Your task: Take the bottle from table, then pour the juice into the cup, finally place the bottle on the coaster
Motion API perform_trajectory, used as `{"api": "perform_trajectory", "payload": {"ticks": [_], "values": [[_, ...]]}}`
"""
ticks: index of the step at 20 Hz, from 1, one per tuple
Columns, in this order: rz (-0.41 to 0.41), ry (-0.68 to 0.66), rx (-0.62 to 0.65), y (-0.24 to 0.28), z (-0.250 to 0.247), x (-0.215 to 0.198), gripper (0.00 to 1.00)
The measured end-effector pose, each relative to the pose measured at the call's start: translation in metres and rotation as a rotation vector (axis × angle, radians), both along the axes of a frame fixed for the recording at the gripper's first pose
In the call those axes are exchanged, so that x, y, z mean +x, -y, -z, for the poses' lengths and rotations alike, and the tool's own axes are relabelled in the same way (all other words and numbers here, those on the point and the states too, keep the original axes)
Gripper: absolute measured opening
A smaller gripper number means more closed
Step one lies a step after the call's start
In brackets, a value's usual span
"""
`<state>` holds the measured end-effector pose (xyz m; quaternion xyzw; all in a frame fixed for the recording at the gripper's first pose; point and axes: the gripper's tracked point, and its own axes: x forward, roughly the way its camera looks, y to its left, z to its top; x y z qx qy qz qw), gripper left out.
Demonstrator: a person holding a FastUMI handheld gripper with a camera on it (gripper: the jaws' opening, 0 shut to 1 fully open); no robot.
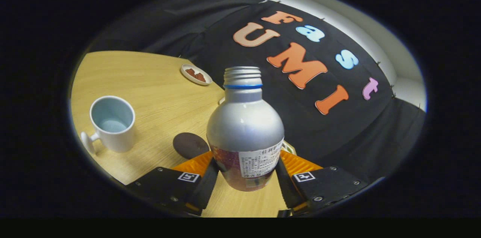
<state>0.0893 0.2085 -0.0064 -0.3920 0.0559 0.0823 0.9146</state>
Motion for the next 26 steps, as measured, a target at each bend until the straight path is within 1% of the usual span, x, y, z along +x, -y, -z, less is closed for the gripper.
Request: {"api": "perform_trajectory", "payload": {"ticks": [3,5,9,12,21,24,26], "values": [[-0.015,-0.030,0.166,-0.007,0.004,0.011,0.76],[-0.010,-0.027,0.221,-0.006,0.002,0.020,0.76],[-0.054,-0.072,0.391,-0.022,0.005,0.034,0.76],[-0.044,-0.080,0.437,-0.020,0.007,0.047,0.76],[-0.104,-0.196,0.676,-0.047,0.030,0.072,0.76],[-0.097,-0.219,0.677,-0.050,0.040,0.083,0.76],[-0.111,-0.236,0.683,-0.057,0.047,0.087,0.76]]}}
